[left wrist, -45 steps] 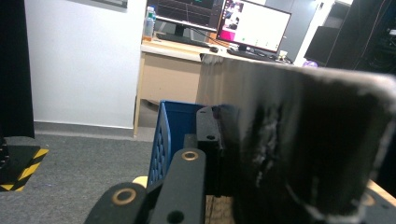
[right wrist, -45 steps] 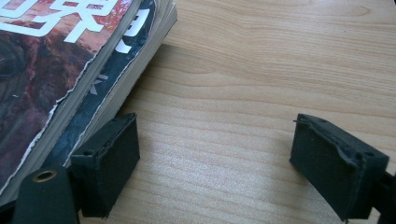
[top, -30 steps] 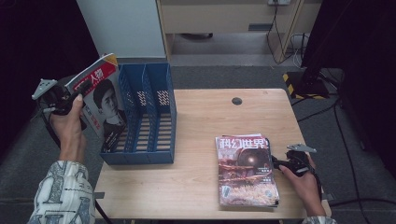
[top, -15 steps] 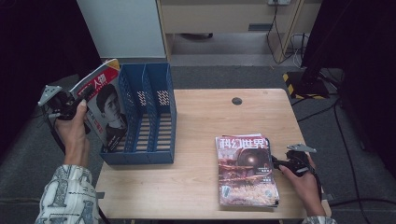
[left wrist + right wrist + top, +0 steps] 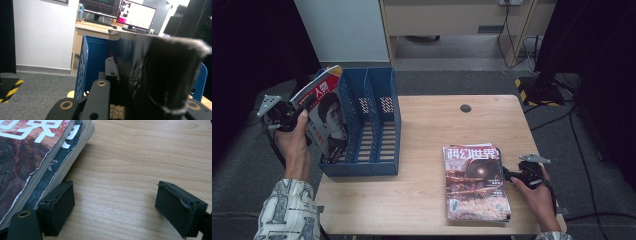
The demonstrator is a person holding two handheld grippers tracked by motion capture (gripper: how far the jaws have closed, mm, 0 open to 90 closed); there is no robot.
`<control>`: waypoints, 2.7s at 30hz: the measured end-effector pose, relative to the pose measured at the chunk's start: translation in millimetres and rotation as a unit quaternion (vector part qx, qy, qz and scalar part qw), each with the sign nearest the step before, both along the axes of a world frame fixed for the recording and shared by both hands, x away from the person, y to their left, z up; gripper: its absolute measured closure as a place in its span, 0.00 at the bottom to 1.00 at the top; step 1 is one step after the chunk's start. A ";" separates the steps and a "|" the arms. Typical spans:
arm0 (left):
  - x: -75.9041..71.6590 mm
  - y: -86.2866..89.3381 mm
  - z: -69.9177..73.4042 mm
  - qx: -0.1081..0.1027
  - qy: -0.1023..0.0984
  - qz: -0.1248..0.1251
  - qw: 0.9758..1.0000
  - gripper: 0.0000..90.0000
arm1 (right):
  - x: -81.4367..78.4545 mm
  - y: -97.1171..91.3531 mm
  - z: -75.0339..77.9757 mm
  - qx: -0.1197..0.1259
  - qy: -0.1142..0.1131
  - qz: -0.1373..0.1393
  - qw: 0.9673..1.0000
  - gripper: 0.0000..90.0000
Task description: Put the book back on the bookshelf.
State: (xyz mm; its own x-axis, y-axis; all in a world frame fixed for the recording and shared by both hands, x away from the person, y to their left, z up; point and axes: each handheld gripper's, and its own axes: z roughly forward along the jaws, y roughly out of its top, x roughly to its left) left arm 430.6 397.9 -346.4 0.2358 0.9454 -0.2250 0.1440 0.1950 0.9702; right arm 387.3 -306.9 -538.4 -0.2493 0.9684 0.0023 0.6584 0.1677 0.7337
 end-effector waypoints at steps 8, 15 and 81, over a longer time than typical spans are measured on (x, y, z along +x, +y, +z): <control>-3.0 1.1 -8.0 0.011 0.004 0.009 1.000 0.95 | 0.0 0.0 0.0 0.000 0.000 0.000 1.000 0.17; -5.7 4.2 -16.7 -0.005 -0.001 0.013 1.000 0.95 | -0.1 0.2 0.1 0.001 0.001 -0.001 1.000 0.17; -5.2 6.8 12.1 0.063 0.166 0.036 0.984 0.93 | 0.0 0.1 0.1 0.001 0.001 -0.001 1.000 0.17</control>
State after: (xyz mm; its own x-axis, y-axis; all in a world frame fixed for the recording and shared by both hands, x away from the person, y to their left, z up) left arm 425.4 404.7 -334.3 0.1014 0.9823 -0.1574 0.4465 0.0964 0.8896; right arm 387.3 -306.8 -538.4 -0.2478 0.9688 0.0040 0.6597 0.1657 0.7330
